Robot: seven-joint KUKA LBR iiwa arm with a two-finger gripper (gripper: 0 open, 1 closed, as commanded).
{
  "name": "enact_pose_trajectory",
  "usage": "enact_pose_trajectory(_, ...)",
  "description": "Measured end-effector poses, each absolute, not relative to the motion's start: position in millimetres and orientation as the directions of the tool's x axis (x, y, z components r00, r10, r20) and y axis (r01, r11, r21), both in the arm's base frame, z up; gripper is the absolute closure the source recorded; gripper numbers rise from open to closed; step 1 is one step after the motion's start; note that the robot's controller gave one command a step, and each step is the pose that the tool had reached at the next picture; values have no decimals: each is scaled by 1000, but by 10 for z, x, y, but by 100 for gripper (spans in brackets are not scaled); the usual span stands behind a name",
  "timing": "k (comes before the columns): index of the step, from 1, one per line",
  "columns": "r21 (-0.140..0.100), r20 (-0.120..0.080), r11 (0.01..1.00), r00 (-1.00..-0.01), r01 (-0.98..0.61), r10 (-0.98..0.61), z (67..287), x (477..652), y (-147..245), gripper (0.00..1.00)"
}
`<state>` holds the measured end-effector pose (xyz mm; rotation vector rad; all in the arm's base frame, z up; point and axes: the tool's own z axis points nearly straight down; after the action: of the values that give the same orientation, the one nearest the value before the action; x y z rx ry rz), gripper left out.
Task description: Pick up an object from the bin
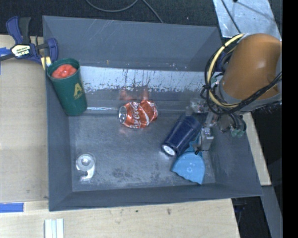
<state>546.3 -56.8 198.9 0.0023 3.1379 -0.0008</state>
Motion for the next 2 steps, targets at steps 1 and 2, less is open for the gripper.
enact_pose_trajectory(1, -1, -6, 994, -994, -110, -110, 1873, 5536, -573, 0)
enact_pose_trajectory(2, -2, -4, 935, -935, -354, -354, 1504, 5593, -545, 0)
